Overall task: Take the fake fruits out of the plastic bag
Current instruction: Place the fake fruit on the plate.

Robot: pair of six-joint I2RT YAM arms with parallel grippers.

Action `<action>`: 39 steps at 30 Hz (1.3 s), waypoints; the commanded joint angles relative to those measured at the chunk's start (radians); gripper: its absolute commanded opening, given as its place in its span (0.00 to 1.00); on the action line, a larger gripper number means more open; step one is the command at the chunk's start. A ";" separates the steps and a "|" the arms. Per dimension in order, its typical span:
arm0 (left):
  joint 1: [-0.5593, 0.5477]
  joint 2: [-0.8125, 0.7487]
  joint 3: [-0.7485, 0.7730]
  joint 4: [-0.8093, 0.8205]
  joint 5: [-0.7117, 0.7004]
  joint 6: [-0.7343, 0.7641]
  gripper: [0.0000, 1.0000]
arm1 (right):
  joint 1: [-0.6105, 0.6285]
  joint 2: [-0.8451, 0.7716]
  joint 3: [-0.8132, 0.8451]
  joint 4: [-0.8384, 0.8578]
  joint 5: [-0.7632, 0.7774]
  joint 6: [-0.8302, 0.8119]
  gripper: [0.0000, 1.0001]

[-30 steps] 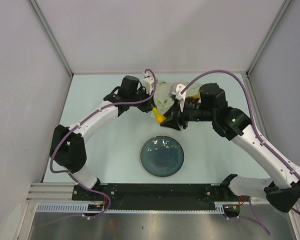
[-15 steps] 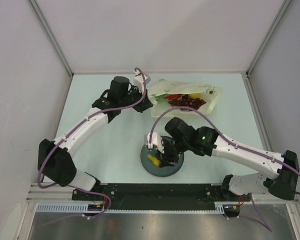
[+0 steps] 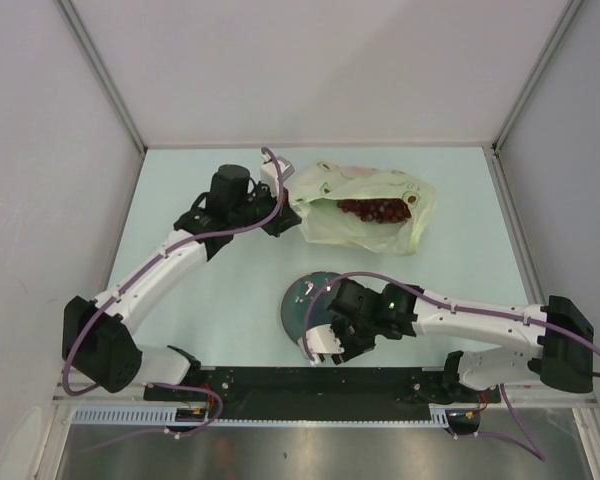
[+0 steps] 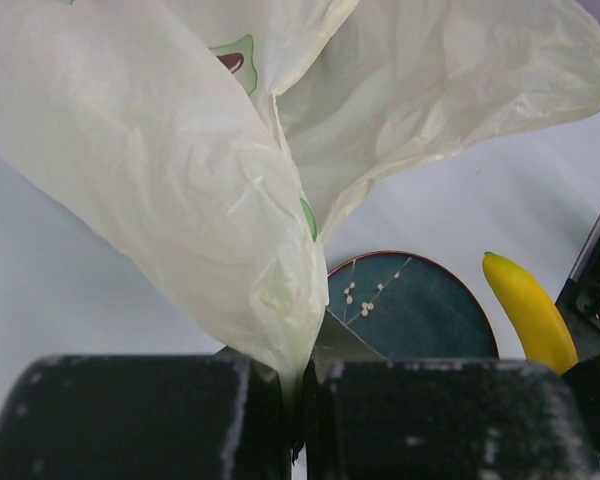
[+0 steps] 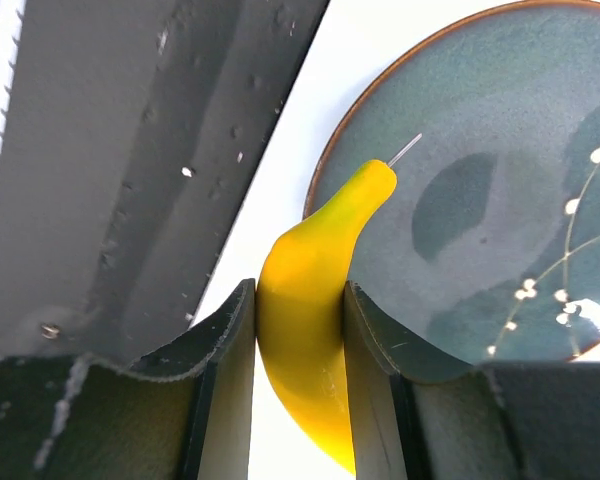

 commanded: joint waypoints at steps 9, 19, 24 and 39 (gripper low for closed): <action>0.004 -0.055 -0.028 0.056 0.042 -0.020 0.04 | 0.004 0.115 0.007 0.034 0.060 -0.202 0.00; 0.004 -0.058 -0.033 0.062 0.044 -0.025 0.04 | -0.016 0.146 0.002 0.060 0.028 -0.187 0.12; 0.004 -0.062 -0.041 0.068 0.047 -0.026 0.05 | -0.021 0.149 -0.001 0.061 0.028 -0.178 0.44; 0.004 -0.041 -0.019 0.076 0.065 -0.043 0.05 | -0.014 0.097 0.025 0.102 0.099 -0.112 0.65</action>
